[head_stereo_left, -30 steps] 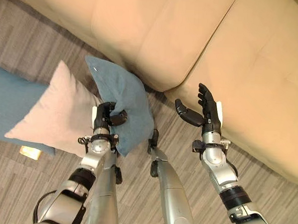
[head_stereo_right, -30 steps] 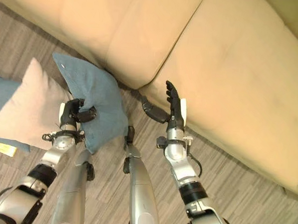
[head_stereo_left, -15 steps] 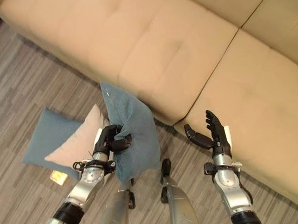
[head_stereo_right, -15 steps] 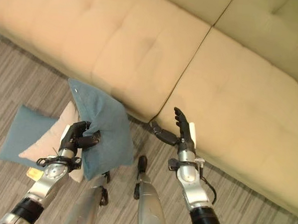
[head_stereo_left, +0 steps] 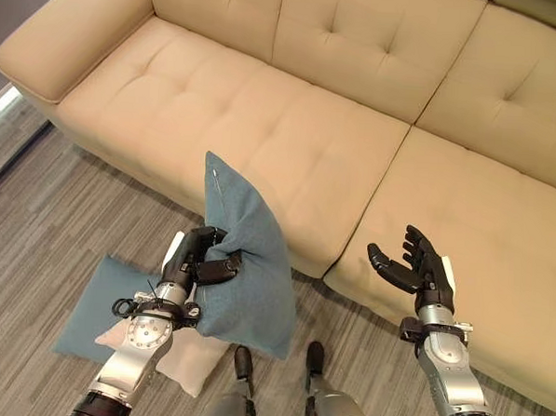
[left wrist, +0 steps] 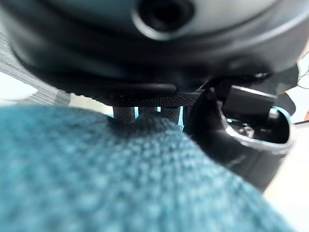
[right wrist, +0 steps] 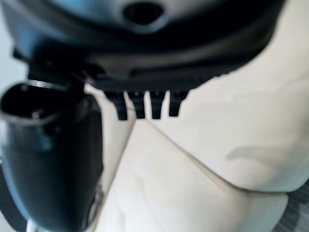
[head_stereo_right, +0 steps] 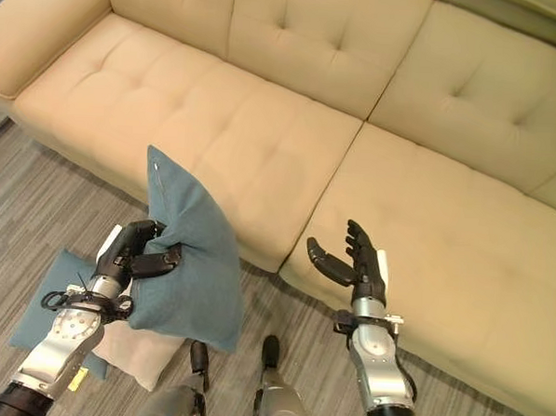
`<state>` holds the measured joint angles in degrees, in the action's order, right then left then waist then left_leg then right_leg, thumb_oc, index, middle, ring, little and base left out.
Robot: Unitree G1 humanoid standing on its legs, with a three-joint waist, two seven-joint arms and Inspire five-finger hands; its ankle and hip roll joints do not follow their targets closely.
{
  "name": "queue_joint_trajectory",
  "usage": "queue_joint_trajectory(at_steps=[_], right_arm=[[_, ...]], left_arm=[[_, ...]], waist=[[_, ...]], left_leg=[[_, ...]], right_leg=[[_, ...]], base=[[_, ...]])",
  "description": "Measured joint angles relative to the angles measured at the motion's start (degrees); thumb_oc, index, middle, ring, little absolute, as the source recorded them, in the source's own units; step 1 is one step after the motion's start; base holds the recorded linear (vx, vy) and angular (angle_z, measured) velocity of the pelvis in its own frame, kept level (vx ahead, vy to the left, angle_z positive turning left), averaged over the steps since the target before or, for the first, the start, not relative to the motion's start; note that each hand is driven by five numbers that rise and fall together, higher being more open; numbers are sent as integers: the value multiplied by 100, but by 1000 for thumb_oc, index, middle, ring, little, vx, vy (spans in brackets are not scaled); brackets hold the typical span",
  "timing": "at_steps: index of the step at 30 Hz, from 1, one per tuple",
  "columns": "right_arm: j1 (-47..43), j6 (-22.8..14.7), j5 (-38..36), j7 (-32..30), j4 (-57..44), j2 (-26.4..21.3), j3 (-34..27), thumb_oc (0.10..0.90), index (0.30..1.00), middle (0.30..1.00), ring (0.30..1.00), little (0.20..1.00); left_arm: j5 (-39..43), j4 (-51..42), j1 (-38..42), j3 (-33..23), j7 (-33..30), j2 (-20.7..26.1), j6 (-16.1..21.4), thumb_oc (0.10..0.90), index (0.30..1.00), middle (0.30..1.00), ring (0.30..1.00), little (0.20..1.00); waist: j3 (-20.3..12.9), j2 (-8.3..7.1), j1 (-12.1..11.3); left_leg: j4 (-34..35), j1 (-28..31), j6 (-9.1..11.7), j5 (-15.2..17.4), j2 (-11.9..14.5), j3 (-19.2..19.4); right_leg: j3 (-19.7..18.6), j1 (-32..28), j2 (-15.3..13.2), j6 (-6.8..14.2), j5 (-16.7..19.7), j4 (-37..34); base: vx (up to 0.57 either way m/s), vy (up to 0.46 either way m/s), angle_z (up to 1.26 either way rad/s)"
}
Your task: Pick up all the scattered cushions and arrange them neatly on the sofa.
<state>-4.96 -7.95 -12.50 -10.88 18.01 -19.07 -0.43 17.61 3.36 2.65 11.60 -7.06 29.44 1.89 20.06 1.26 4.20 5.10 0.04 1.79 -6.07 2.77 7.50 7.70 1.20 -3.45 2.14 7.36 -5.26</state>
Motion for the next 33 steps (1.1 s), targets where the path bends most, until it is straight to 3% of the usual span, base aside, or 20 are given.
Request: queue_joint_trajectory(at_steps=[8, 16, 21, 27, 33], right_arm=[[253, 175, -301, 130, 473, 126, 2, 800, 900, 900, 900, 900], [248, 190, -733, 210, 631, 202, 179, 800, 900, 900, 900, 900], [231, 191, -1098, 323, 734, 226, 331, 800, 900, 900, 900, 900], [206, 191, -1508, 349, 850, 210, 344, 800, 900, 900, 900, 900], [135, 191, -1637, 444, 862, 196, 343, 800, 900, 900, 900, 900]], left_arm=[[-98, -436, 91, -72, 14, 287, 8, 400, 300, 300, 300, 300], [-200, -460, 1152, -49, 13, 590, 123, 400, 300, 300, 300, 300], [-194, -476, 1420, -34, 27, 588, 205, 400, 300, 300, 300, 300], [45, -575, 1537, 267, 393, 617, 249, 400, 300, 300, 300, 300], [286, -686, 1538, 519, 770, 732, 248, 400, 300, 300, 300, 300]], waist=[[-514, 106, 18], [-730, 277, 165], [-804, 390, 302], [-904, 544, 297], [-913, 557, 292]], left_leg=[[4, 94, -25, 55, -38, -14], [6, 164, -26, 55, -64, -16], [8, 250, -30, 61, -63, -12], [26, 251, -38, 67, -75, -9], [9, 258, -38, 66, -74, -11]], right_leg=[[-1, -92, -34, 29, -64, -1], [10, -179, -62, 41, -60, -3], [5, -257, -62, 56, -72, -5], [-2, -255, -73, 61, -77, -5], [7, -265, -72, 59, -73, -4]], base=[[20, -4, 1], [0, 0, 0], [-3, 4, -1], [-2, 3, -1], [0, 0, 0]])
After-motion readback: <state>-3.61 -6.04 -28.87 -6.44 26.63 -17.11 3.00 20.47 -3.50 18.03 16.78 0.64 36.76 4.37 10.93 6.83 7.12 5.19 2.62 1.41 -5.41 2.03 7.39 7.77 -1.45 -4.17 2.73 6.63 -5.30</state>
